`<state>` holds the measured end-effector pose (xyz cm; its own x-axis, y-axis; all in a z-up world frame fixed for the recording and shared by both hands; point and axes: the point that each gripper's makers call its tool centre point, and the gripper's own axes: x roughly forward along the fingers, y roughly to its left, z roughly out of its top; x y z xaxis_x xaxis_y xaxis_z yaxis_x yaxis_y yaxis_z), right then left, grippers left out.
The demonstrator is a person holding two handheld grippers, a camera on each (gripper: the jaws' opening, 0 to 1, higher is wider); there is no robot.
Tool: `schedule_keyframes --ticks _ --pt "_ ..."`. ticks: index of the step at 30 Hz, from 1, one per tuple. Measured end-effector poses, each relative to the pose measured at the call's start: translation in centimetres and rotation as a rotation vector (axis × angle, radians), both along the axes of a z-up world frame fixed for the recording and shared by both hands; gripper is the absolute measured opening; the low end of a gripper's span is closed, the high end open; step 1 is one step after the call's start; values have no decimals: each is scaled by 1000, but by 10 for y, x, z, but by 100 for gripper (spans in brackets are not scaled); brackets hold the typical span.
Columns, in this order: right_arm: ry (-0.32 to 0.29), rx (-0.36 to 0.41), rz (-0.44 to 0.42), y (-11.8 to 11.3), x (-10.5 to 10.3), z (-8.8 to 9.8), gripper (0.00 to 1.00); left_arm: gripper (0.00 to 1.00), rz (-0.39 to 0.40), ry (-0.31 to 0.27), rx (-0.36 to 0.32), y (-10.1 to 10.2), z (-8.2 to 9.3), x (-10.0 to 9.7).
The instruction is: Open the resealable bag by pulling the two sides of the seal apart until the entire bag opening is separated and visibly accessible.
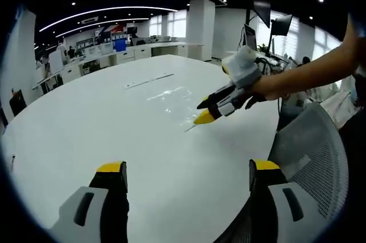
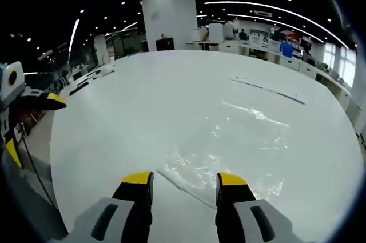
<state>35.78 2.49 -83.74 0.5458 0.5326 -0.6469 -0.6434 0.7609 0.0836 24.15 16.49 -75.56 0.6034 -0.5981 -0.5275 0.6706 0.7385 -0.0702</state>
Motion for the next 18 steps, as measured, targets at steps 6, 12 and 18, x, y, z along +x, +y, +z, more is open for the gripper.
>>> schedule_keyframes --ticks 6,12,18 --pt "15 -42 41 0 -2 -9 40 86 -4 0 4 -1 0 -1" --pt "17 -67 67 -1 -3 -13 35 85 0 6 6 0 -2 -1" --pt "8 -92 107 1 -5 -15 34 85 -8 -1 16 -1 -2 -1"
